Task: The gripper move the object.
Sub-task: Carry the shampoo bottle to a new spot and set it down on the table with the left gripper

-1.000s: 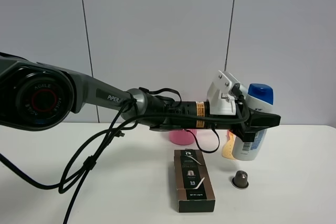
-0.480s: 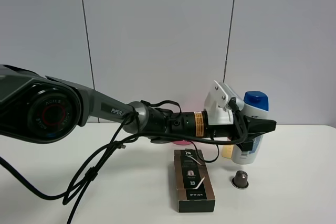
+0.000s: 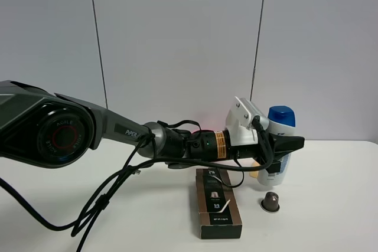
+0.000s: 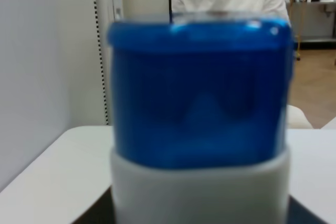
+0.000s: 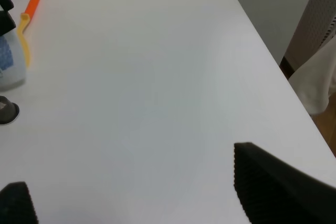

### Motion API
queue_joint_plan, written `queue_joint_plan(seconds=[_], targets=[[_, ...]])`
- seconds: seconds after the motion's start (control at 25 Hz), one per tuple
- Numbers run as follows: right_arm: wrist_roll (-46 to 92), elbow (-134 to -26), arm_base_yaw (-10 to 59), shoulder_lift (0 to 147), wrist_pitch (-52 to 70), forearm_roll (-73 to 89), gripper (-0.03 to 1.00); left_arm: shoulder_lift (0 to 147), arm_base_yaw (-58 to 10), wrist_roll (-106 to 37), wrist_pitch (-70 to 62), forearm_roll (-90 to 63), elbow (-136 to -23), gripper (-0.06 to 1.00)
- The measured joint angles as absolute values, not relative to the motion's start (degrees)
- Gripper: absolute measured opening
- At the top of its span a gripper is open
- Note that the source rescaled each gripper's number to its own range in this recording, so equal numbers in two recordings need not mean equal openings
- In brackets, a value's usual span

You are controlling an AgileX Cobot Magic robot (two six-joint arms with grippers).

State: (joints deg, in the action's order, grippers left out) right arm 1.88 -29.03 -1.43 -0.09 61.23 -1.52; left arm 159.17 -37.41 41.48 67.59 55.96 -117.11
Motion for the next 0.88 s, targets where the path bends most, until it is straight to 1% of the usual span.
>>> queue_joint_plan(seconds=[0.68, 0.88], targets=[[1.88, -29.03, -1.43, -0.09, 61.23, -1.52, 1.0, 160.02, -37.41, 41.24, 67.68, 56.0, -117.11, 0.02], [1.88, -29.03, -1.43, -0.09, 61.23, -1.52, 1.0, 160.02, -37.41, 41.24, 66.0, 56.3, -117.11, 0.02]])
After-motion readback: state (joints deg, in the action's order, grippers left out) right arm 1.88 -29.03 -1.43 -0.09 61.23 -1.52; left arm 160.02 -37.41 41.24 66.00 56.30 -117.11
